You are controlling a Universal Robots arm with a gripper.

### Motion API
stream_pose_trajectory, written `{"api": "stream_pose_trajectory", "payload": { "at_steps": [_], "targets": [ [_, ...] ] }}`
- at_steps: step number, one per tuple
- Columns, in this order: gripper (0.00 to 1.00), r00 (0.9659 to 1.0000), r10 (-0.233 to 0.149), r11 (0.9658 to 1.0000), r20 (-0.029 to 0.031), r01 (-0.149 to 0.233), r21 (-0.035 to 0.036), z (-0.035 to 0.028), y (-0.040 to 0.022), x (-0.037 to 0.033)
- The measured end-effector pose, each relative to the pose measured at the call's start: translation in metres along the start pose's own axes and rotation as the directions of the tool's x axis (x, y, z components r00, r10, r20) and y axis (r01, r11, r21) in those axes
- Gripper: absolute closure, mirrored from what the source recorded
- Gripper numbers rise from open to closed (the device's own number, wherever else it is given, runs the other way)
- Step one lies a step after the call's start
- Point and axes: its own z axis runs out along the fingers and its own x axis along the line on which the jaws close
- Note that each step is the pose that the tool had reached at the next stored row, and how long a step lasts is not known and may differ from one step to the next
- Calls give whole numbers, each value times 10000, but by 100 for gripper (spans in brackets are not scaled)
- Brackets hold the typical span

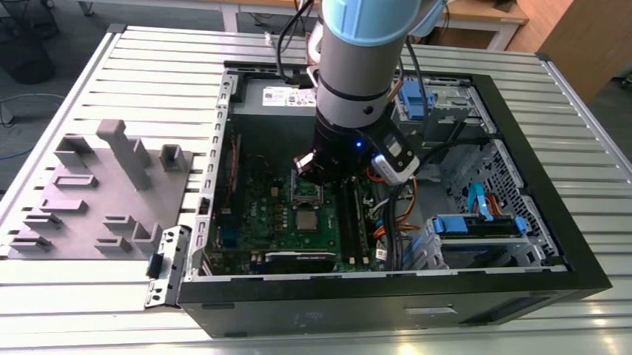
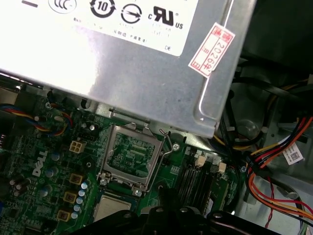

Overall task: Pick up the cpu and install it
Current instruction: 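Close the cpu cover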

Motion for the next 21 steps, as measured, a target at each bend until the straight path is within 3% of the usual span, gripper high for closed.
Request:
{"api": "stream_pose_trajectory", "payload": {
  "at_steps": [21],
  "targets": [
    [89,9999,-106,9999,-1,106,-14,36,12,-3]
  ]
}}
